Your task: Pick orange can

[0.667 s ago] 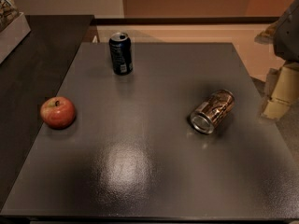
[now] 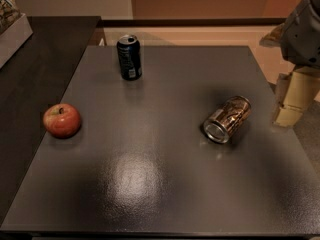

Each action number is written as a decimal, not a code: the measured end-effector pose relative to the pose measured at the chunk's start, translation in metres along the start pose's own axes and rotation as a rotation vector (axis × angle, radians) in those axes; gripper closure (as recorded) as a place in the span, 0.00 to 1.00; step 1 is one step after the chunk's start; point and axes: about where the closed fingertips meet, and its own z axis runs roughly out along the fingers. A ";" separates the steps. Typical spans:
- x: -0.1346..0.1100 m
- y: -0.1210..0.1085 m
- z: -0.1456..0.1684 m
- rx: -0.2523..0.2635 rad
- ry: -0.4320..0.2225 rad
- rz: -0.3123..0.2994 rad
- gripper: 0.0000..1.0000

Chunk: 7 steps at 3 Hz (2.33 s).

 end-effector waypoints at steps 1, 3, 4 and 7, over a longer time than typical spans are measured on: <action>-0.014 0.002 0.024 -0.041 -0.006 -0.126 0.00; -0.025 0.002 0.067 -0.144 -0.059 -0.387 0.00; -0.024 0.000 0.087 -0.196 -0.081 -0.484 0.00; -0.009 0.008 0.132 -0.287 -0.023 -0.589 0.00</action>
Offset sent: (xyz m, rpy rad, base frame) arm 0.0209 0.0345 -0.0629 -0.0357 0.0896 0.4532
